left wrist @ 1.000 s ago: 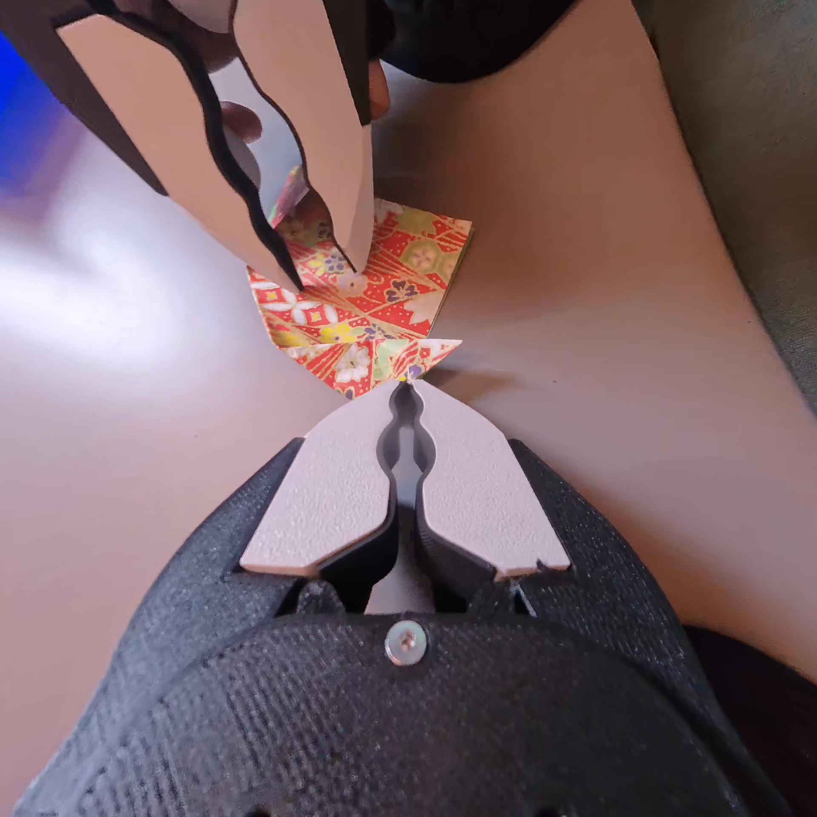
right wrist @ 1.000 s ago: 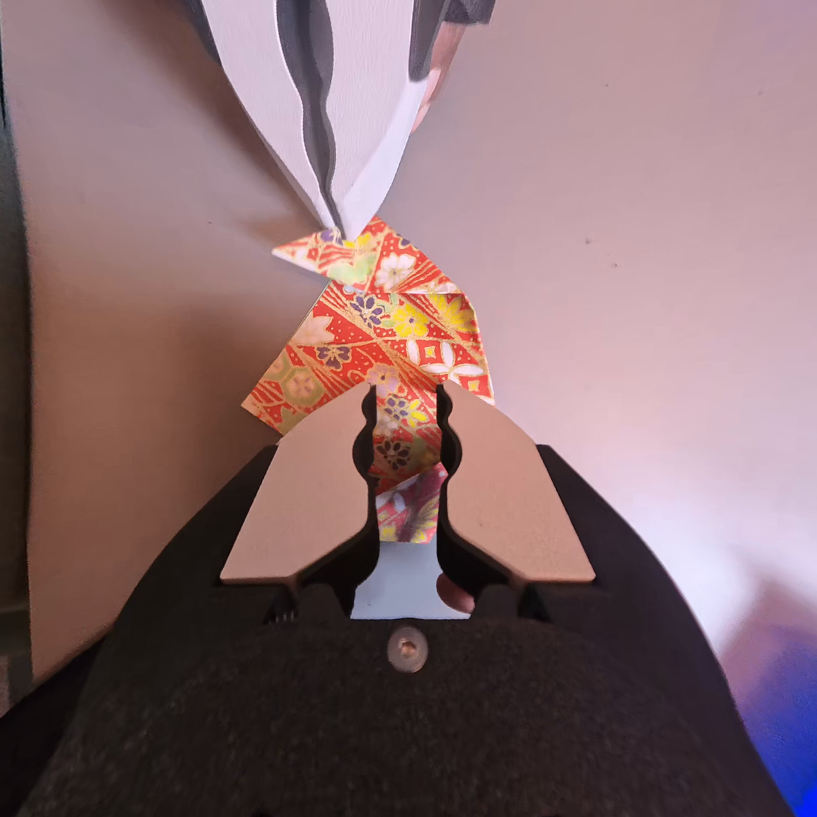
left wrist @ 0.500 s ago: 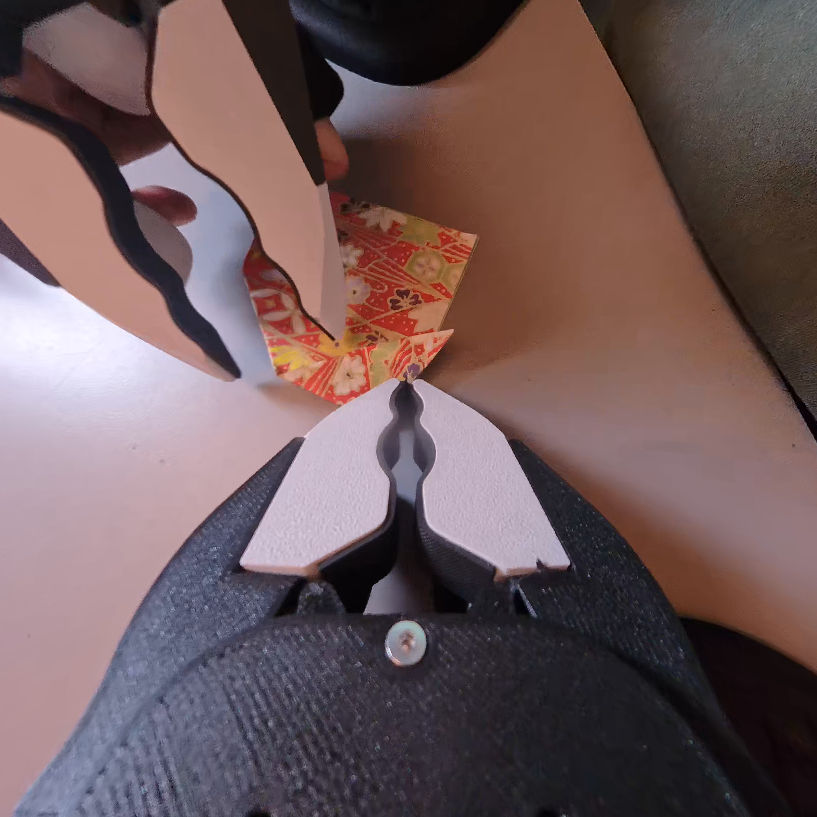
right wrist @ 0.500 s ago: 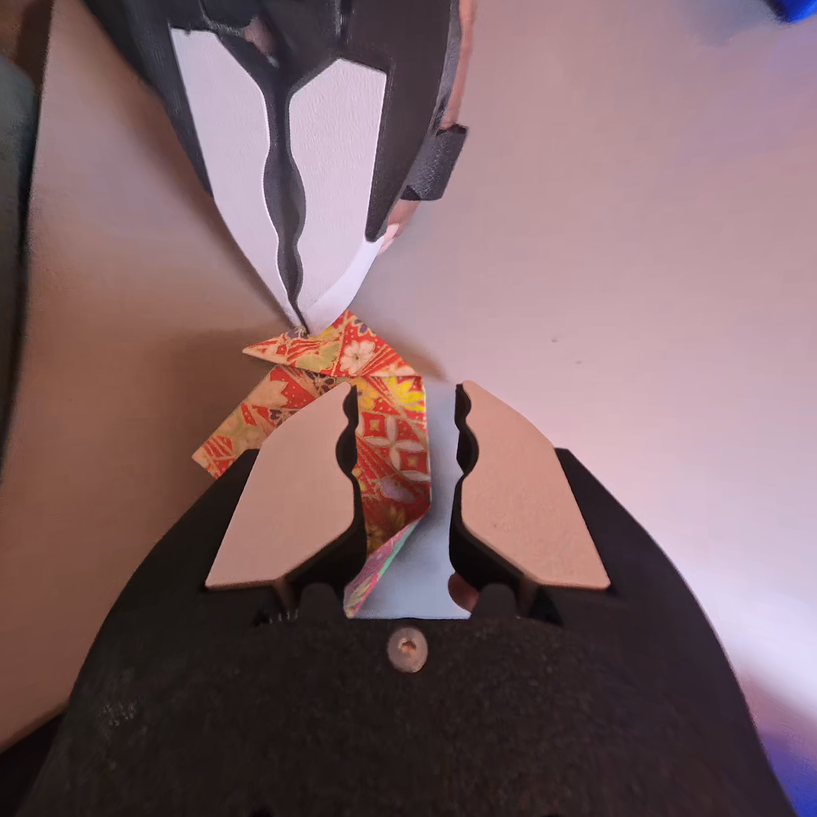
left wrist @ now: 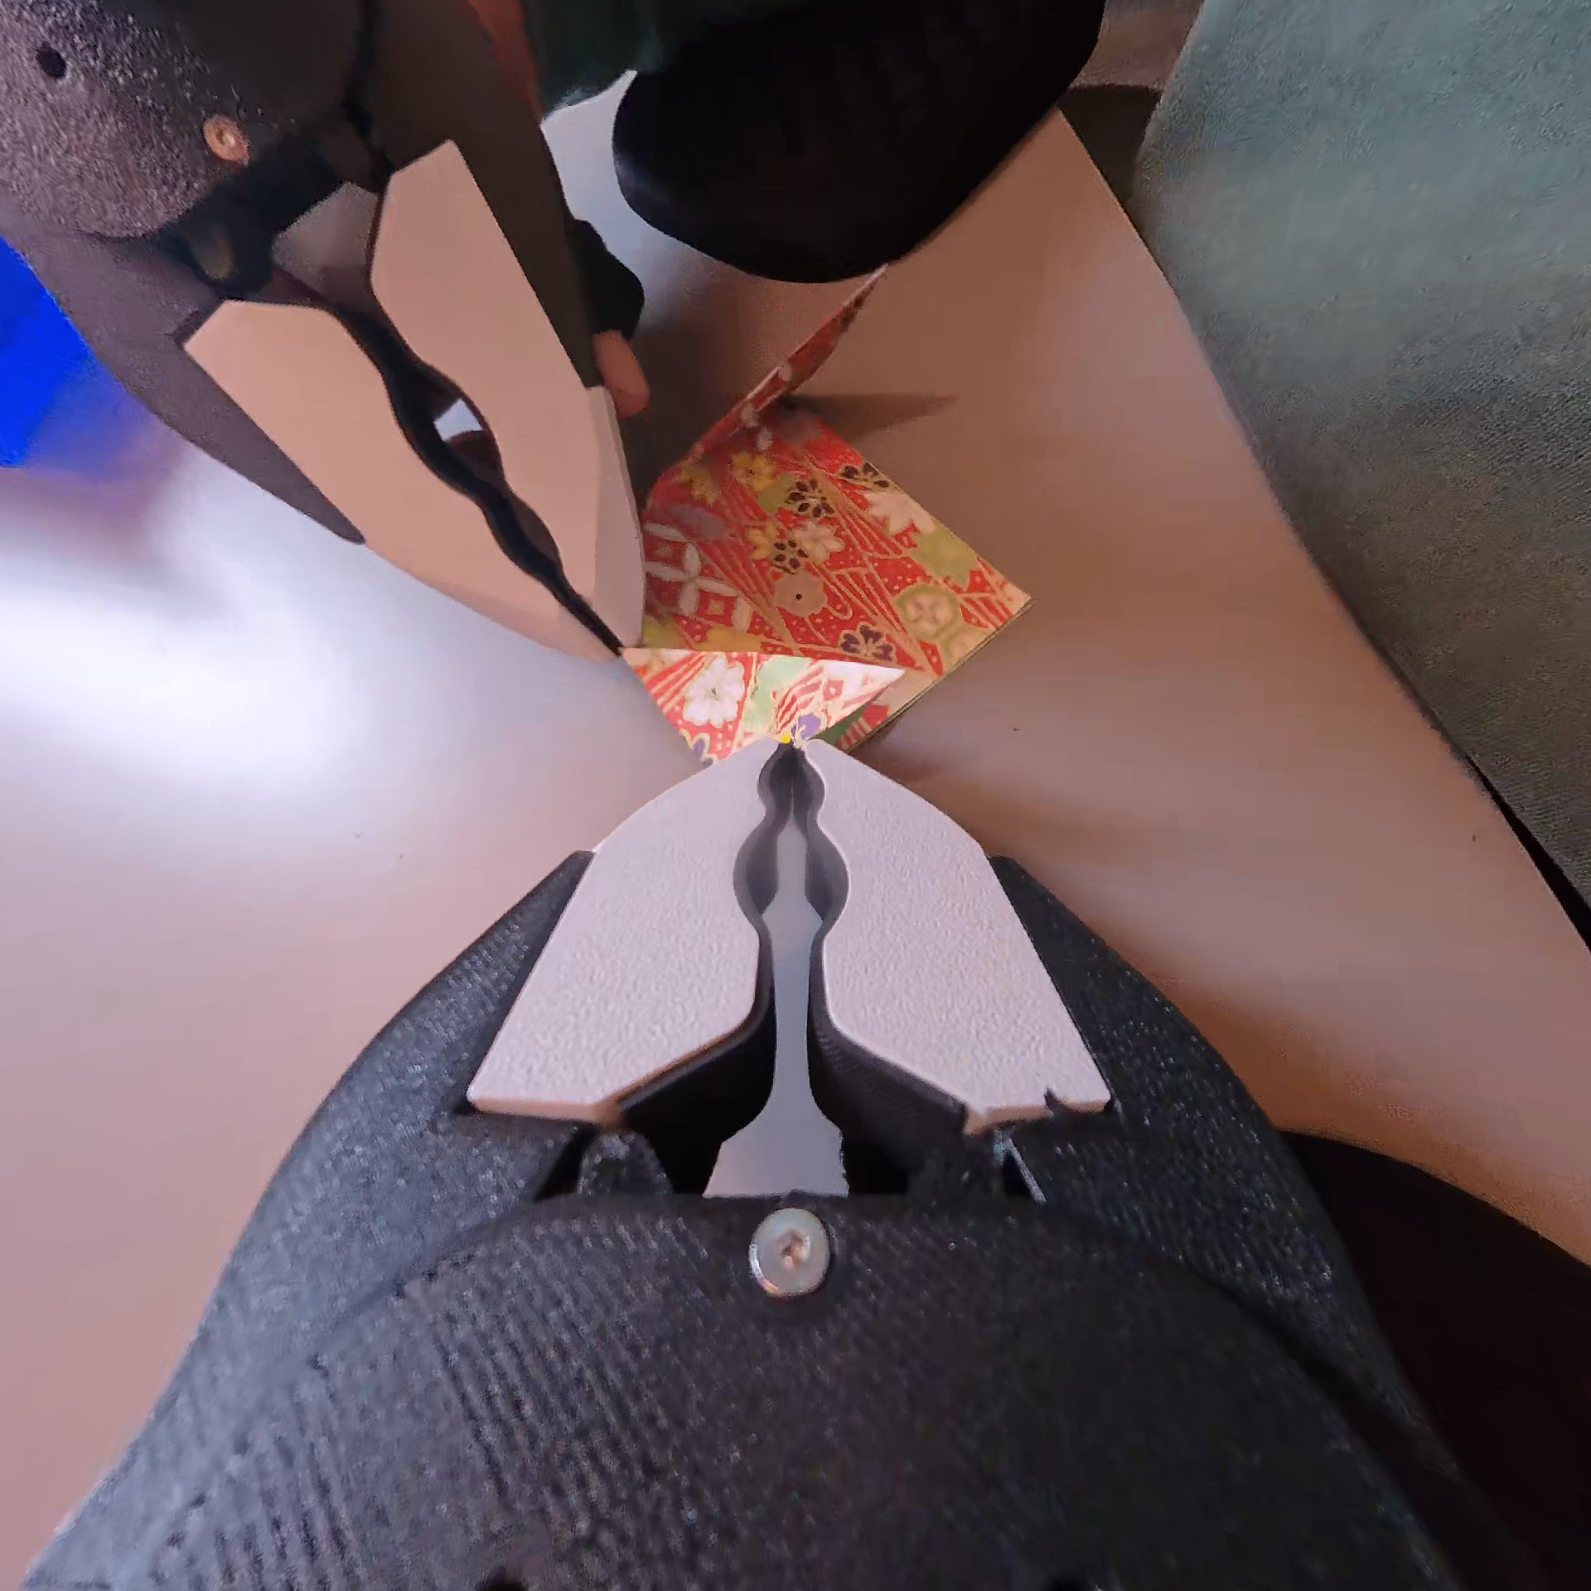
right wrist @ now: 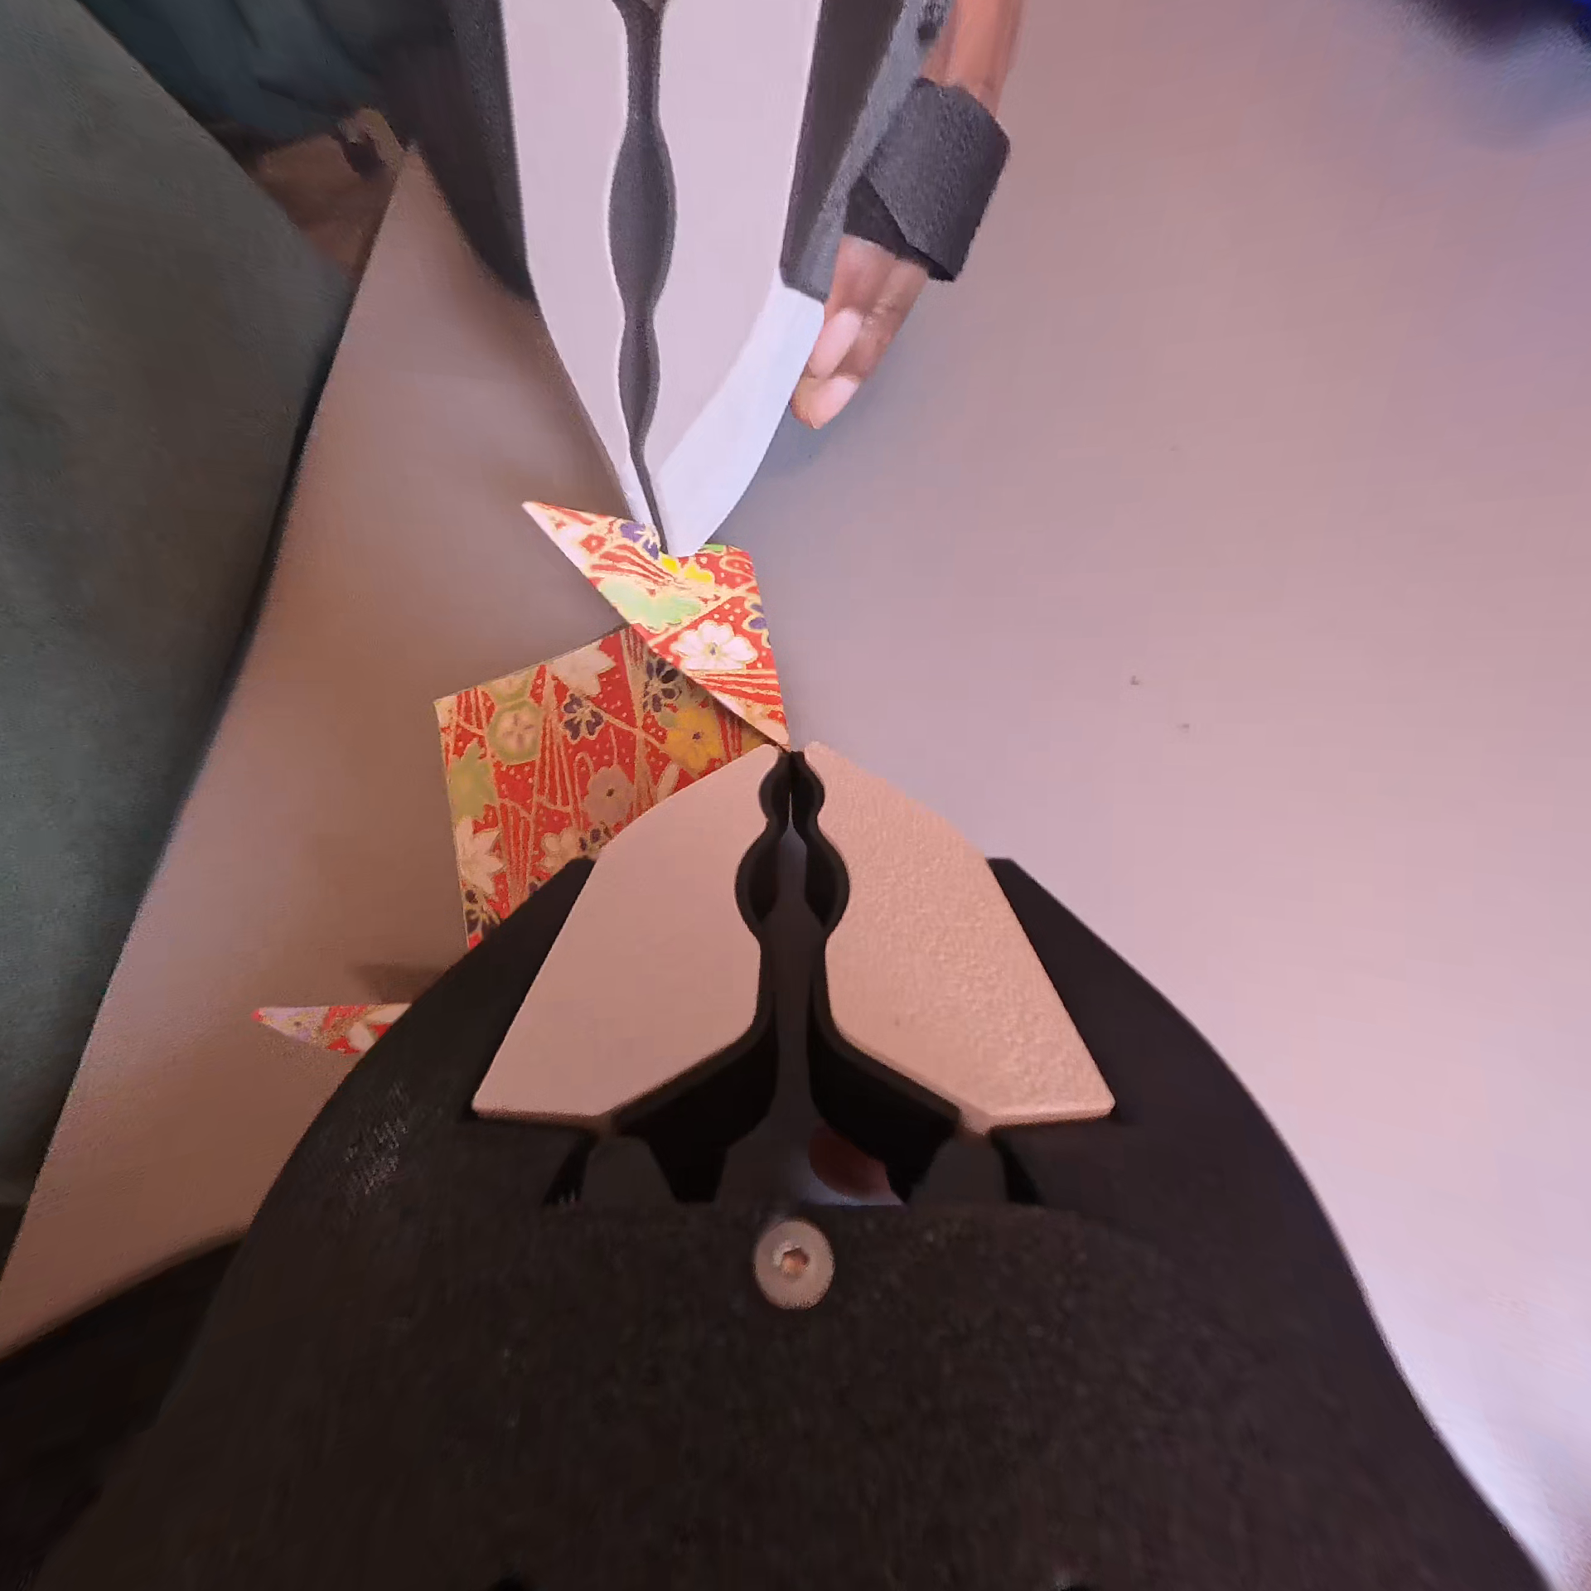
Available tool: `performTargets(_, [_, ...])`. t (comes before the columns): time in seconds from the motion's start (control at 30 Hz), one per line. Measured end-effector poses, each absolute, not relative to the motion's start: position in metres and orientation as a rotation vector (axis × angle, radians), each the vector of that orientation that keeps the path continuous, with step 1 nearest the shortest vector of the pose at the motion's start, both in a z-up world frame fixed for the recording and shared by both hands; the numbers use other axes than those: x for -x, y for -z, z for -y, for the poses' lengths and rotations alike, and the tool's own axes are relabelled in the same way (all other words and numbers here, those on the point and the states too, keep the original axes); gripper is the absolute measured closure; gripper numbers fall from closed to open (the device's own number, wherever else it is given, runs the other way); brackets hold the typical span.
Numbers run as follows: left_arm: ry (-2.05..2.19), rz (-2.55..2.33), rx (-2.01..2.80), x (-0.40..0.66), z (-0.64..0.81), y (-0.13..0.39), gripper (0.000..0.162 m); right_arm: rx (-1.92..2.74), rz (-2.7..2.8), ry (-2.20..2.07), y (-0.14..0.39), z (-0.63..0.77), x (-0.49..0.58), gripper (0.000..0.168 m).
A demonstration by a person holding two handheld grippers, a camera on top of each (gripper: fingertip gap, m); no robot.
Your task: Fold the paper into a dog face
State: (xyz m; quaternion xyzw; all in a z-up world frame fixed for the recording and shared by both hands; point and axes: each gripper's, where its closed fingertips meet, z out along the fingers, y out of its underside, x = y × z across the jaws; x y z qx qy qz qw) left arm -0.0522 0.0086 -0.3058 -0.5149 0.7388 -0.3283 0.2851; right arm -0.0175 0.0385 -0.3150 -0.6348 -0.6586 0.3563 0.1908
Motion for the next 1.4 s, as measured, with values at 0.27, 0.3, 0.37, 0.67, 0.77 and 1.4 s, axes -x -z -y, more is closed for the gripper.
performTargets(0.27, [0.818, -1.996, 1.461, 0.056, -0.015, 0.317, 0.162, 1.626, 1.881, -0.962, 0.307, -0.037, 0.018, 0.168])
performTargets(0.3, [0.864, -1.976, 1.479, 0.057, -0.014, 0.314, 0.16, 1.616, 1.884, -0.939, 0.307, -0.037, 0.018, 0.168])
performTargets(0.37, [1.004, -1.9, 1.525, 0.058, -0.014, 0.303, 0.138, 1.596, 1.881, -0.903, 0.305, -0.039, 0.017, 0.168])
performTargets(0.67, [1.553, -1.394, 1.831, 0.037, -0.036, 0.279, 0.136, 1.38, 1.931, -0.7, 0.287, -0.037, 0.023, 0.168])
performTargets(0.77, [1.597, -1.435, 1.877, 0.031, -0.025, 0.287, 0.151, 1.326, 1.936, -0.68, 0.279, -0.035, 0.023, 0.168])
performTargets(1.4, [1.628, -1.383, 1.734, 0.028, -0.026, 0.27, 0.162, 1.631, 1.758, -1.388, 0.274, -0.03, 0.001, 0.168])
